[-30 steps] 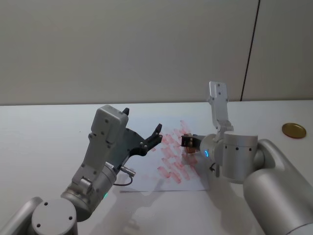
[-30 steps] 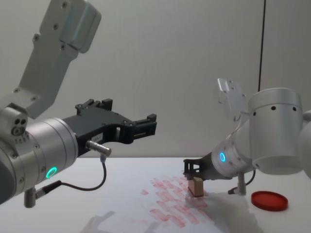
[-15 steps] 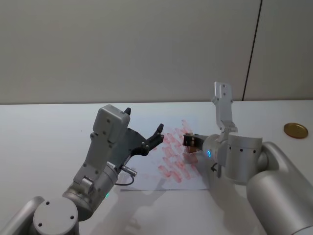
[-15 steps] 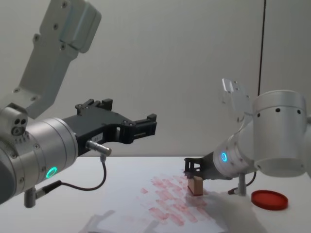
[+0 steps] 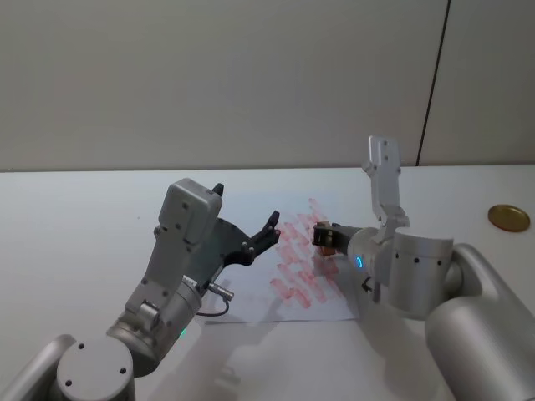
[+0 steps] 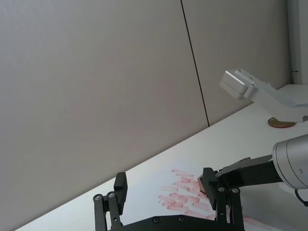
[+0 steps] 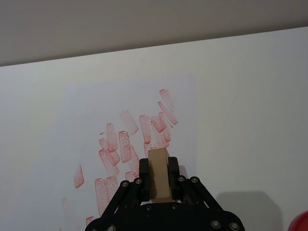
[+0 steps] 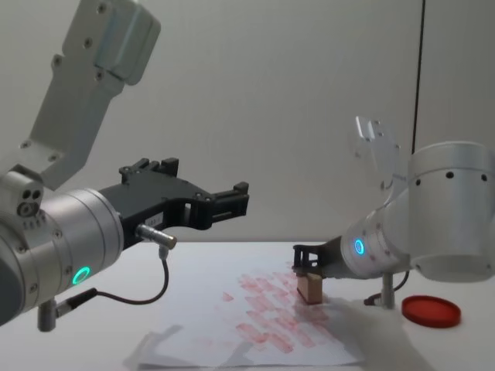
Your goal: Use the one hand to pick up the stamp and affix it onto the A4 paper.
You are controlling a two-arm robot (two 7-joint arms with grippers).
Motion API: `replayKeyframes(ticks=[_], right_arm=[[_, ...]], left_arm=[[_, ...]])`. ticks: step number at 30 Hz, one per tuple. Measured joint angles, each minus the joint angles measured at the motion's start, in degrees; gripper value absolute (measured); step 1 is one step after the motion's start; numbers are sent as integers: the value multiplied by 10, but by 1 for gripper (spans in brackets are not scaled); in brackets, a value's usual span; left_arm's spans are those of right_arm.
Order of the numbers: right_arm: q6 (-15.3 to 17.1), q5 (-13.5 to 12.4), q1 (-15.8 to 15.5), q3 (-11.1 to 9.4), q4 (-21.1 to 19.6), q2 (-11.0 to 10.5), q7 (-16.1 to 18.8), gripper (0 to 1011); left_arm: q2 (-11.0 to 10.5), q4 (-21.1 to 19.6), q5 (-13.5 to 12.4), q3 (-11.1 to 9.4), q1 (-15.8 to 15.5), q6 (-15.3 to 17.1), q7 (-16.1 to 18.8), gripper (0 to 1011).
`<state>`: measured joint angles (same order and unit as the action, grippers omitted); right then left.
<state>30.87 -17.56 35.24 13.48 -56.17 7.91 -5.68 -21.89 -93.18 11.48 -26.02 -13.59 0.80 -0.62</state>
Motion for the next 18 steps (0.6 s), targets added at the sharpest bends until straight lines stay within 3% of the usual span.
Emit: replayKeyframes(ticks=[8,18], right_arm=[[-7,19,-16,6,-52,-5,8,222],[-22,53,-47,13,-153,-17,16,222]], left_arm=[[0,0,0,0,0,0,0,993],[0,0,0,0,0,0,0,993]])
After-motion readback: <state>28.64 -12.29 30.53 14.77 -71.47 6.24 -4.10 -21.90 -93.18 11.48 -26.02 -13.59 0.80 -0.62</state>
